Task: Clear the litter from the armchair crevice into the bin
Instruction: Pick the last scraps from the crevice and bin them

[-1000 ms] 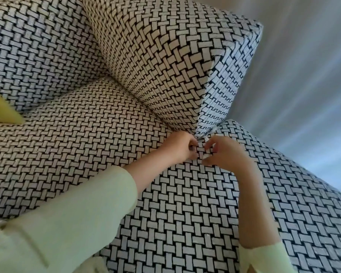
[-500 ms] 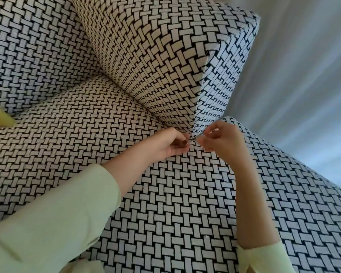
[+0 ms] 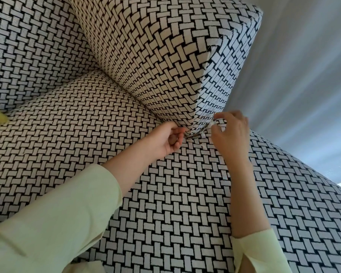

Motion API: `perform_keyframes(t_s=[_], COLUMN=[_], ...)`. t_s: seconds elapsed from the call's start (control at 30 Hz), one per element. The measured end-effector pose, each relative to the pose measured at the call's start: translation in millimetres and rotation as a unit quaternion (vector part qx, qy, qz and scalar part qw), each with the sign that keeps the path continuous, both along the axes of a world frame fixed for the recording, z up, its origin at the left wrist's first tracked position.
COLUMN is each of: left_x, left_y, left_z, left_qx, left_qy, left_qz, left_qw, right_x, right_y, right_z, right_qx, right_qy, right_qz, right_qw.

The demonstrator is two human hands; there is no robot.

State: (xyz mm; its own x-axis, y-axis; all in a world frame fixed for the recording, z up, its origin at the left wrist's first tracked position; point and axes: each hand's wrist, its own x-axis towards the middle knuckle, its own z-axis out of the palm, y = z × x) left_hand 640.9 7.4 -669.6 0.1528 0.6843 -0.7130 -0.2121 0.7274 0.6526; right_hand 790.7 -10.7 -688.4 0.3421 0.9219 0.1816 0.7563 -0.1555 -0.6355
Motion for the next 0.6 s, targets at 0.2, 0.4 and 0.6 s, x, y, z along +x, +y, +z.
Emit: perform_keyframes(t_s=[0.2,0.4,0.6], left_x=[-8.8,-14.7,-17.7], left_y=[7.4,15.8,23.6], left_z=[-4.5,-6.8,-7.8], left_qx=[-0.004,-0.013,-0.014], left_qy=[-0.012,-0.017,-0.03], left_qz=[0.015,0.006,0.021], left_qw=[1.0,1.0,0.999], right_x=[14.3,15.5,11.3], right_y=[17.8,48.0,48.6], right_z=[-22.7,-18.8,-21.4], right_qx=[-0.193,-0.26,-0.252], right_qy=[-0.157,-0.188,-0.213], right_qz=[0.129,0.165,0.221], right_qw=[0.96,0.933,0.918])
